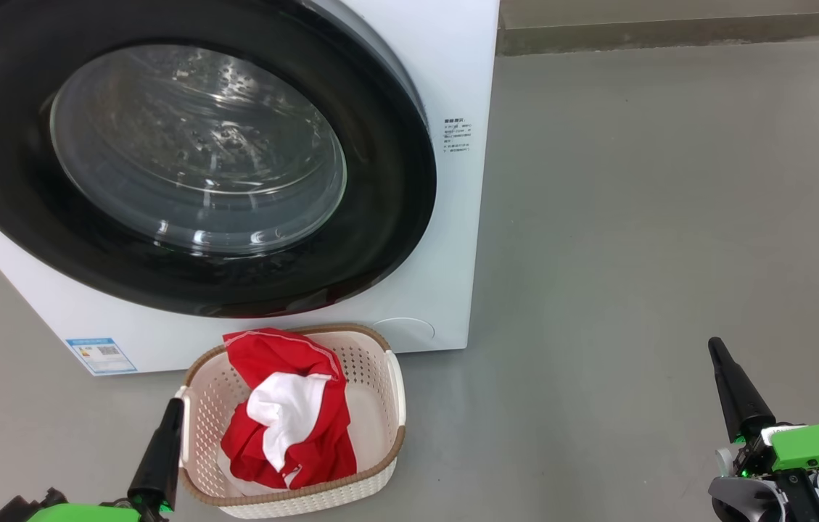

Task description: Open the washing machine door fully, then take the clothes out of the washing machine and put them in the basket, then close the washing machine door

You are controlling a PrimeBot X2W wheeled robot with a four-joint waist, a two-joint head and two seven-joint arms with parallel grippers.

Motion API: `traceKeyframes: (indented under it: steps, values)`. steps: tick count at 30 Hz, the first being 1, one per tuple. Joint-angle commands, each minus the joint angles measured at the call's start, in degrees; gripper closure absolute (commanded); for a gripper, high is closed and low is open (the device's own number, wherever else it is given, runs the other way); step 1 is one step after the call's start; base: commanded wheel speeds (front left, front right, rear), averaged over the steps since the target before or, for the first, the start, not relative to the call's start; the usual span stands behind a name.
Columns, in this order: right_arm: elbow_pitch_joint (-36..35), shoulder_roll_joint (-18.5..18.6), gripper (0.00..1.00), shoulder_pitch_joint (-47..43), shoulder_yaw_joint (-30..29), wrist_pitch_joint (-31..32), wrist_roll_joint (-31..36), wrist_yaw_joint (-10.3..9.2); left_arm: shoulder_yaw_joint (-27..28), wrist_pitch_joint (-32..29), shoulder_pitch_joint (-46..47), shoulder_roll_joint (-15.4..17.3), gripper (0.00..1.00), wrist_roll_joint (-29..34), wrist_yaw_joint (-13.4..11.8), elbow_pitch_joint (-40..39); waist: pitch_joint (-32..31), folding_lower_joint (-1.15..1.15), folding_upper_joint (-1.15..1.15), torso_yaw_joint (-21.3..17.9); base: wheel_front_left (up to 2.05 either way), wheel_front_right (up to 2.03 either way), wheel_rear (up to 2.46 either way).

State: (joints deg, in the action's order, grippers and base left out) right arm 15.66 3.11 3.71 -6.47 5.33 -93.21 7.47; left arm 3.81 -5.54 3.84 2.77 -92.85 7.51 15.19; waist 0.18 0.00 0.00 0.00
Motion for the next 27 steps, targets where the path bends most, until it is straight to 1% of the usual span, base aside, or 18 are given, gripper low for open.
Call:
traceKeyframes:
  steps: [1, 27]
  values:
    - [-1.70, 0.54, 1.00, 2.38, 1.00, 0.31, 0.18, 0.02, 2.10, -0.45, 2.30, 0.57, 1.00, 0.18, -0.02, -1.16, 0.00, 0.00, 0.00, 0.00, 0.00, 0.00, 0.00]
    - [-1.68, 0.30, 1.00, 2.41, 0.66, 0.58, 0.46, 0.02, 2.31, -0.62, 2.32, 0.42, 1.00, 0.36, -0.02, -1.15, 0.00, 0.00, 0.00, 0.00, 0.00, 0.00, 0.00]
